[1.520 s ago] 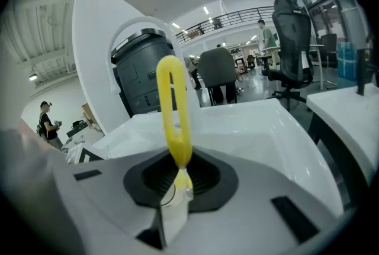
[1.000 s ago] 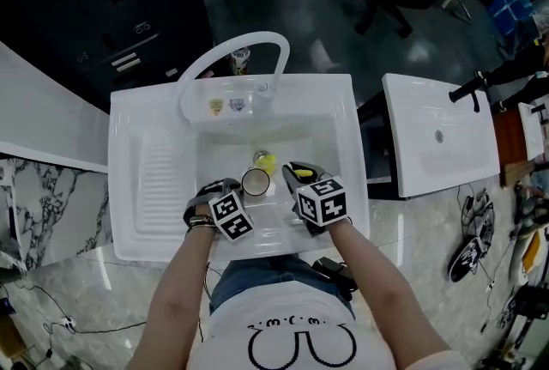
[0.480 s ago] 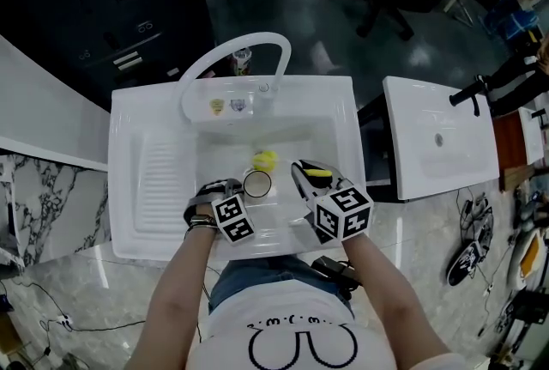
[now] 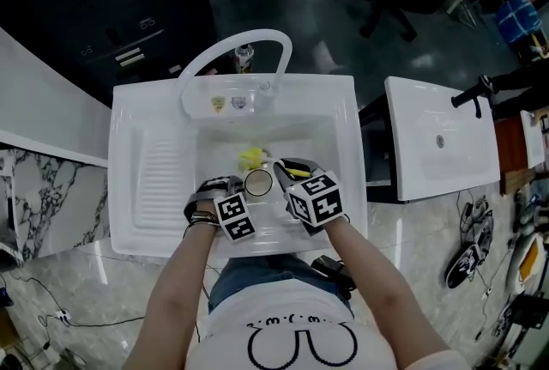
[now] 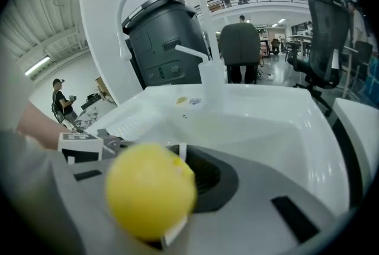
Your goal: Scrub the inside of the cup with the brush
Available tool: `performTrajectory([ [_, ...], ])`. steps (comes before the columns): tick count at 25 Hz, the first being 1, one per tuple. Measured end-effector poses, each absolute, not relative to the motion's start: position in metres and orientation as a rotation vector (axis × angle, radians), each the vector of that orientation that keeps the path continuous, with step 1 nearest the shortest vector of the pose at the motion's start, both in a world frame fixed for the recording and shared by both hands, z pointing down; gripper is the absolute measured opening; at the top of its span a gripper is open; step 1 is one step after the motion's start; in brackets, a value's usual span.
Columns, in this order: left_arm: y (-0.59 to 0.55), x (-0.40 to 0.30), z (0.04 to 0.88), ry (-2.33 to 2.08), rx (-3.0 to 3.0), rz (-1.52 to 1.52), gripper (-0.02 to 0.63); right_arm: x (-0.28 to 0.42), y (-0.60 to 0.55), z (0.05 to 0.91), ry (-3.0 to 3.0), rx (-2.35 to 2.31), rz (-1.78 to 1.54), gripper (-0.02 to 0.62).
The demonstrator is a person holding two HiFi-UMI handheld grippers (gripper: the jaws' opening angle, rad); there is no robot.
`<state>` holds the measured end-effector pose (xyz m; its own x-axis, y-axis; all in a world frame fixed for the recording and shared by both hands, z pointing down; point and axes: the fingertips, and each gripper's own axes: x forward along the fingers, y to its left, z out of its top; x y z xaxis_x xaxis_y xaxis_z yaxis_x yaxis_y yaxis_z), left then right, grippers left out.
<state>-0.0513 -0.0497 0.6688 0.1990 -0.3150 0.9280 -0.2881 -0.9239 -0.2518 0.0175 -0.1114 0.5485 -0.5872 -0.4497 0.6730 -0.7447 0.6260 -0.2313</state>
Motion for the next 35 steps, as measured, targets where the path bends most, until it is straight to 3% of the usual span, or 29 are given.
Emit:
performTrajectory([
  [5,-0.051,-0.051,0.668,0.603,-2.411,-1.887,0.066,0.012,-0.114,0.565,-2.222,0.915,0.682,0.046],
  [21,-0.051,-0.045,0.664,0.556,-2.361,-1.913,0.066,0.017,-0.09,0.487,-2.167,0.767,0.568,0.046],
  [35,-0.046,-0.037,0.664,0.428,-2.209,-1.907,0.065,-0.015,-0.107,0.541,-2.045,0.73,0.484,0.046],
])
